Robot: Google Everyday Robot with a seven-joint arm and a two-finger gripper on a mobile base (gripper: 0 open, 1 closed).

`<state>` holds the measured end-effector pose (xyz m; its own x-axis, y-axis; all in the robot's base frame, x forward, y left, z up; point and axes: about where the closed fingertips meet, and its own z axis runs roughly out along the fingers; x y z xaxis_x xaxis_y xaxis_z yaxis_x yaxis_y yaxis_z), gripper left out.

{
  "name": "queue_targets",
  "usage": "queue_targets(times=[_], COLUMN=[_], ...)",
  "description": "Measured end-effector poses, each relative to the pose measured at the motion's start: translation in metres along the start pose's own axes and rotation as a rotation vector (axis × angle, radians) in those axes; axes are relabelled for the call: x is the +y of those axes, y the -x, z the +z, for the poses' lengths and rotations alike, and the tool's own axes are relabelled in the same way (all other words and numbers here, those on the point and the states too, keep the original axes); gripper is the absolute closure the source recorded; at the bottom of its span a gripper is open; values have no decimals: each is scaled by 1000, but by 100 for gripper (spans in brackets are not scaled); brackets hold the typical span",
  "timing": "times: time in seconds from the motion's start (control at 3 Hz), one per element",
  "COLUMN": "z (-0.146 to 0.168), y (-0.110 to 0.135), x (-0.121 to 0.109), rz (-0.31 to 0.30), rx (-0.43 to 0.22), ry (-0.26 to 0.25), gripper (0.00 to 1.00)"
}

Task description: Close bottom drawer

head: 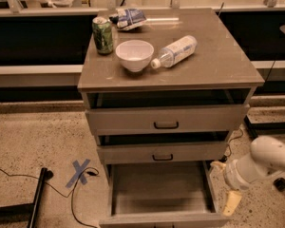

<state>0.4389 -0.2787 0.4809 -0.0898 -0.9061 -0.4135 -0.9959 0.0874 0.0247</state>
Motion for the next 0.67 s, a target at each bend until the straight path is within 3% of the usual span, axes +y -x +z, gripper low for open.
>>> queue_targets(times=[0.33, 0.67], z=[72, 119], y=[-22, -29], x=[5, 25], rz=[-63, -85], rx=[-104, -155], ry=[-6, 47], gripper=[0, 0])
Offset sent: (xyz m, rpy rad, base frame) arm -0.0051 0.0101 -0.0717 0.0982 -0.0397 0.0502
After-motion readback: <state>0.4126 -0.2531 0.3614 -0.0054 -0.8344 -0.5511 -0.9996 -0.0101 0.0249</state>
